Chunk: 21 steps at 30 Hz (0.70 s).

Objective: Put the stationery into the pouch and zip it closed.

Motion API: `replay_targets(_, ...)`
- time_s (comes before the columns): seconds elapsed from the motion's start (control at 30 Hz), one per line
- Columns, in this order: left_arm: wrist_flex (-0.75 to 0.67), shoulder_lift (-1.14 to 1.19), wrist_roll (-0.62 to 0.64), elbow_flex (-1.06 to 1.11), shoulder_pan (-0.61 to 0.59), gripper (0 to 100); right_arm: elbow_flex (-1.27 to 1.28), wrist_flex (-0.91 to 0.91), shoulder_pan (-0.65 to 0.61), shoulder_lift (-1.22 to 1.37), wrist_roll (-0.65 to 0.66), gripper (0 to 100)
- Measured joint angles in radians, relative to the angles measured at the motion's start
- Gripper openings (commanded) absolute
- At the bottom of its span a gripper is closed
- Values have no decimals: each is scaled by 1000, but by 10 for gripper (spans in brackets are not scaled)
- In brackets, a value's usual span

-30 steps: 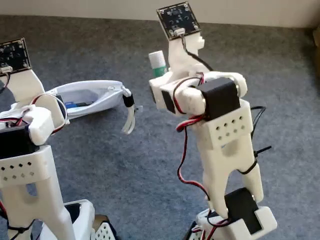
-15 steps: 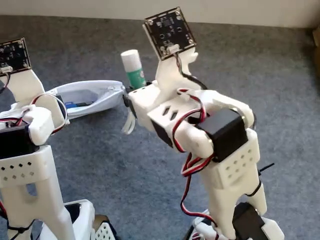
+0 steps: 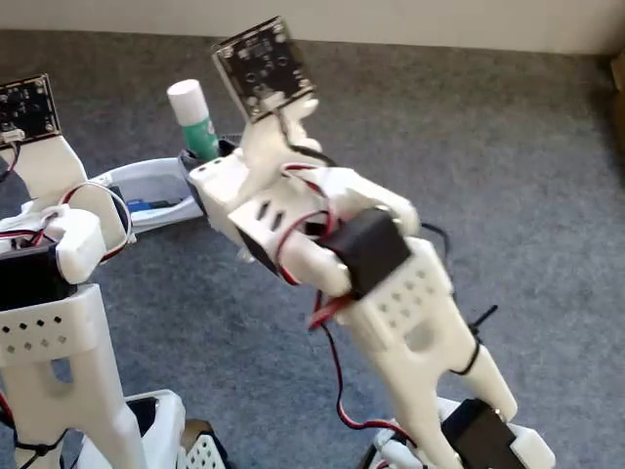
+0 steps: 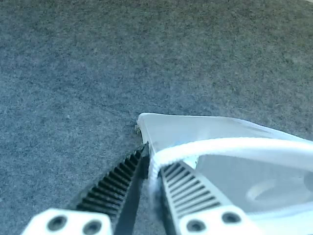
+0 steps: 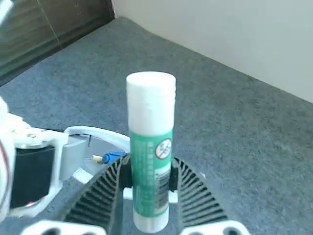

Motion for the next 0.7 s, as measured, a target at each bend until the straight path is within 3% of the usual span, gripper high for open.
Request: replay_targets(0.7,0,2,0,2,0,9,664,-902,-2,-40,-3,5)
